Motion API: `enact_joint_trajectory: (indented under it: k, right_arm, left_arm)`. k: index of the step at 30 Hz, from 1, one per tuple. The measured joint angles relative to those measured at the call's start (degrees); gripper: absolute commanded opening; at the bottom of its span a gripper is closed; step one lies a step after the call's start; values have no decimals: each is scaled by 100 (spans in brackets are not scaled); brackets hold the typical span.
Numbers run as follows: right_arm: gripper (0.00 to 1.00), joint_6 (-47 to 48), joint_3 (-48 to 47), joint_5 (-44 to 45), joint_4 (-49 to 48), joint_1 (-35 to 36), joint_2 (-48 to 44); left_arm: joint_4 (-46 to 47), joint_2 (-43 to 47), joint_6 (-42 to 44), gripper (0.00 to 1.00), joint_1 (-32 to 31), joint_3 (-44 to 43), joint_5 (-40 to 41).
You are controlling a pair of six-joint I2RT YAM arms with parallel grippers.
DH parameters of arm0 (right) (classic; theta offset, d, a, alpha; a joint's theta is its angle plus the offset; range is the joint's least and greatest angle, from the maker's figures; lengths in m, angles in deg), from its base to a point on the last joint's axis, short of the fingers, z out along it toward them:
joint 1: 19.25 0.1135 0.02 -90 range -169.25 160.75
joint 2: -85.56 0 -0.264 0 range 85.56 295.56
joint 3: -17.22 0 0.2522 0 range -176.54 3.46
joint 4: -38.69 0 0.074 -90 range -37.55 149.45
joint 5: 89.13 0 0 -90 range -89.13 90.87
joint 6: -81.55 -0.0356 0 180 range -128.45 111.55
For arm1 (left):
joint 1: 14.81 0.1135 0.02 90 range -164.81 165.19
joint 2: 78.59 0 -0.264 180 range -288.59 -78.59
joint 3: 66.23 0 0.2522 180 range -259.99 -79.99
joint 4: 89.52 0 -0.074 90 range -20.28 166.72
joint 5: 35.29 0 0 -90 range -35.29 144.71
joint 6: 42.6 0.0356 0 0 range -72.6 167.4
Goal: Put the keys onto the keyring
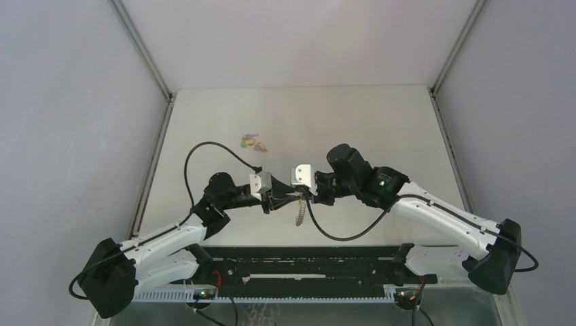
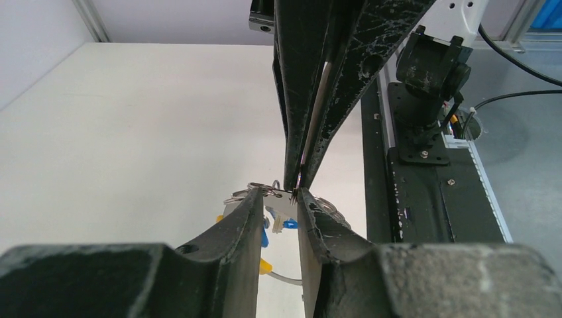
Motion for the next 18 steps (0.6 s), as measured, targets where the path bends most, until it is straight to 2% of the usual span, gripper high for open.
enact_joint_trajectory:
  k: [10,15,18]
  right_arm:
    - [0,15,0,0,2,24,7]
    - [0,28,0,0,20,24,26]
    - [0,48,-2,-2,33,24,68]
  left_arm:
    - [-109,-57,22,20,-24,-22,-173]
    - [-236,-155,63,11,-55,-22,-210]
    - [-286,-170,70,13,-61,-22,-201]
